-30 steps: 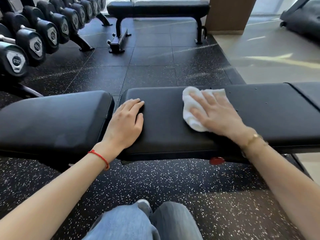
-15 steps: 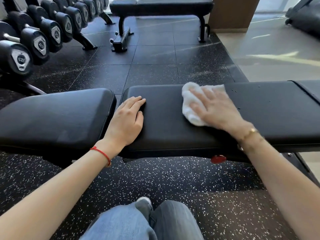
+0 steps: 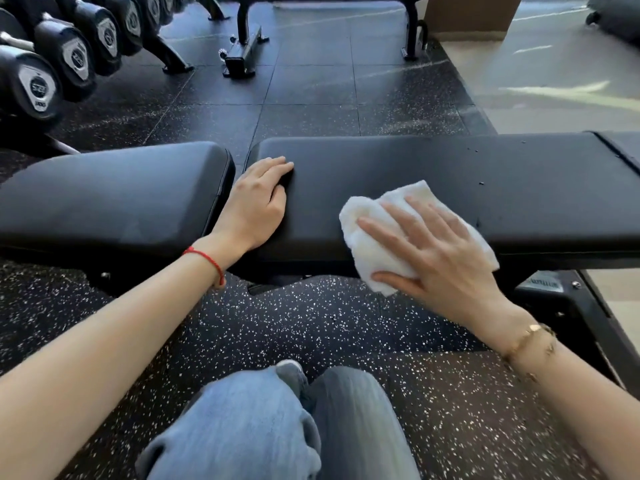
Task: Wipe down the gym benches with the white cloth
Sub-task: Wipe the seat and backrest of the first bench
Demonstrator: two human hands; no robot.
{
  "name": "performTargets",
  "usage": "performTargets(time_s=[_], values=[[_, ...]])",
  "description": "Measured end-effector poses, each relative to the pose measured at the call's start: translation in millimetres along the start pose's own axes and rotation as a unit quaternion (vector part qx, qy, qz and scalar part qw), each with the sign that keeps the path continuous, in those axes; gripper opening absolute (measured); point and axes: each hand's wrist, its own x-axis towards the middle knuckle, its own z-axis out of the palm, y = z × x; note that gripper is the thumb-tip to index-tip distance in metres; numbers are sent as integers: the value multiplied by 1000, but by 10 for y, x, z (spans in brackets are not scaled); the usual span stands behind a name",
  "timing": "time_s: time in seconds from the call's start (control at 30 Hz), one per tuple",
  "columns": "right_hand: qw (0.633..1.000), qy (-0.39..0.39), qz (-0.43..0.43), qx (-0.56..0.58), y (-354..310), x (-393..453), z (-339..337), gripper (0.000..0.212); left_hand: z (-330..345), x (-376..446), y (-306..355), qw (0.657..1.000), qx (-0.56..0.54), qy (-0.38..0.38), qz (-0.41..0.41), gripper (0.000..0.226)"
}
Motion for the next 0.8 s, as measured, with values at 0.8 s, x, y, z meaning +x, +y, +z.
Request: performTargets(time_s=[0.8], values=[[996,68,48,-28,-618,158,212,62,0,33,-72,1000,-21,-2,-3,49]])
